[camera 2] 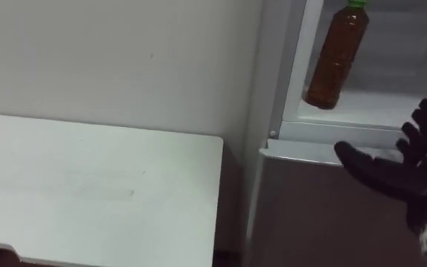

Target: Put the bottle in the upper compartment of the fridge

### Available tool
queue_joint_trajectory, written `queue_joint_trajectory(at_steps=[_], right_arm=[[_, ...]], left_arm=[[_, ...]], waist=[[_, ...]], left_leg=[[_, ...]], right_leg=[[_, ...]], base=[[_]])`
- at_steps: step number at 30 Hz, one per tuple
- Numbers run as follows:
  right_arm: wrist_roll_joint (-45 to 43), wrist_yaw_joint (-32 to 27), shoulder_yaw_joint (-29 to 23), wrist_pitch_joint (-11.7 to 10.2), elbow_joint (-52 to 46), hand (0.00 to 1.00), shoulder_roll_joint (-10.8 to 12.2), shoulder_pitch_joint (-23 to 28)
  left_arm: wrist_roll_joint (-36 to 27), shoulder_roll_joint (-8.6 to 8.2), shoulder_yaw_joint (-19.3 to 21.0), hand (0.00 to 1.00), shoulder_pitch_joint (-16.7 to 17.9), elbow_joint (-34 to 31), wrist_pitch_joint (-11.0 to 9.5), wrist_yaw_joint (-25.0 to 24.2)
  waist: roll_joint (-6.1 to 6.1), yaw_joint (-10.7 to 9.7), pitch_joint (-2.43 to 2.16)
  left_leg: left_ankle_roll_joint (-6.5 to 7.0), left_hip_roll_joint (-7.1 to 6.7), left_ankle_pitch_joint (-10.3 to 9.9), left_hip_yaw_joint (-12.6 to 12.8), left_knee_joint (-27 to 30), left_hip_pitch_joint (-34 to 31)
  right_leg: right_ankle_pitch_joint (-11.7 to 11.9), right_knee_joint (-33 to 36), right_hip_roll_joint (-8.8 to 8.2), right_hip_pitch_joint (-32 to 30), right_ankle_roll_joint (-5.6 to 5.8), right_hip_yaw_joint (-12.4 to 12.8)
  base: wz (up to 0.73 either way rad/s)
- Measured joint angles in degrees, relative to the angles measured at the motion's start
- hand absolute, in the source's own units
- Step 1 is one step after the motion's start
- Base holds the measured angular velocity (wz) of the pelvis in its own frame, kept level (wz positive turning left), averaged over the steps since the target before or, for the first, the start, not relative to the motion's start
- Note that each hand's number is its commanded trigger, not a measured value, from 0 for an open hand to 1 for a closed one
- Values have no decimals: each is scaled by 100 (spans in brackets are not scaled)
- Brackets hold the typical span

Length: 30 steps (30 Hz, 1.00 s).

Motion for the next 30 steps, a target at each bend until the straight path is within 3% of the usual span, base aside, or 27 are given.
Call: queue_joint_trajectory(at_steps=[4,8,10,14,19,23,26,30], right_arm=[[-564,-24,-3,-245,-158,0,216,483],[-838,-135,-3,-440,-185,0,526,941],[-1110,-205,19,-541,-178,0,812,1294],[-1644,-267,34,-757,3,0,1115,1857],[-2554,-589,256,-904,1252,0,1288,2081],[-3036,-690,548,-962,2440,0,1455,2112],[-3050,-744,925,-1002,3473,0,1477,2076],[-3048,-822,1055,-1005,4288,0,1482,2078]], left_arm=[[5,-41,-87,0,-159,57,-136,51],[-24,-69,-300,0,-241,89,-350,164],[-121,-93,-340,0,-318,123,-541,206],[-243,-102,-446,0,-447,297,-748,306],[-450,-151,-593,0,-521,305,-1008,364],[-467,-156,-774,0,-671,320,-1079,366],[-549,-167,-930,0,-694,333,-1142,367],[-671,-161,-1062,0,-684,348,-1191,373]], waist=[[137,-180,-35],[256,-239,-15],[296,-347,0],[393,-410,-9],[414,-505,-24],[401,-502,-28],[409,-502,-20],[427,-512,-15]], left_leg=[[-3,13,-13,72,13,10],[-3,34,-48,202,4,48],[3,29,-60,226,-23,91],[2,25,-62,322,-99,137],[3,21,-63,475,-177,137],[0,18,-65,466,-200,141],[-2,11,-66,476,-241,229],[-2,5,-72,475,-261,242]], right_leg=[[11,9,20,-33,-2,91],[4,63,39,-86,2,231],[0,66,40,-79,10,284],[-9,78,42,-119,23,372],[-10,95,48,-217,28,451],[-8,81,50,-226,30,477],[-11,61,54,-159,36,520],[-28,55,50,-164,48,505]], base=[[-11],[-19],[-12],[-12],[-12],[-3],[-2],[0]])
